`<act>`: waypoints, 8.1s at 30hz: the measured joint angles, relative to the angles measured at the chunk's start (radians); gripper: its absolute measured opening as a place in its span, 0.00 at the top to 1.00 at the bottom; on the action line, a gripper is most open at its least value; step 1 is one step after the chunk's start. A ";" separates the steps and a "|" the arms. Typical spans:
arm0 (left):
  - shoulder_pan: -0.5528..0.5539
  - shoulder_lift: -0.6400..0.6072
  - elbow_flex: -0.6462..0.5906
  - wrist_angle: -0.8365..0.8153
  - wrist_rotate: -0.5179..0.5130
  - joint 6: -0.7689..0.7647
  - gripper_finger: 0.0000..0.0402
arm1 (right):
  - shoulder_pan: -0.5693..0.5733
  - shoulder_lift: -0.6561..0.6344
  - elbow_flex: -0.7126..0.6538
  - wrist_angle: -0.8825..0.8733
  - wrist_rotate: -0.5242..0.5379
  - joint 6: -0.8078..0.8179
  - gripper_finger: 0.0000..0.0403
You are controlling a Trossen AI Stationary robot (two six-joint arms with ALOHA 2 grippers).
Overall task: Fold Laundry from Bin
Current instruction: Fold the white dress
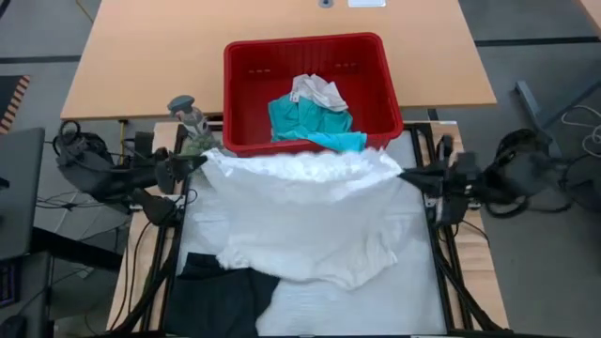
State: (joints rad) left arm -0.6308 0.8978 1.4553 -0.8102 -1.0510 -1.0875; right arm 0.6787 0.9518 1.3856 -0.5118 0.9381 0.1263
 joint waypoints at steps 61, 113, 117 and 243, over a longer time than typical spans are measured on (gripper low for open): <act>0.732 0.121 -0.607 0.245 0.633 0.682 0.98 | -0.779 0.092 -0.345 -0.472 -0.373 0.156 0.93; 0.167 0.325 -0.051 -0.073 1.005 0.922 0.60 | -0.287 0.298 0.132 -0.837 -0.754 0.277 0.39; 0.087 0.445 -0.051 -0.070 0.979 0.860 0.57 | -0.137 0.380 0.131 -0.836 -0.704 0.372 0.37; 0.063 0.721 -0.315 0.238 0.722 1.022 0.60 | 0.065 0.761 -0.347 -0.137 -0.640 0.434 0.42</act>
State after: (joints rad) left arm -0.5674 1.6185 1.1404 -0.5727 -0.3294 -0.0652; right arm 0.7438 1.7132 1.0384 -0.6485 0.2977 0.5601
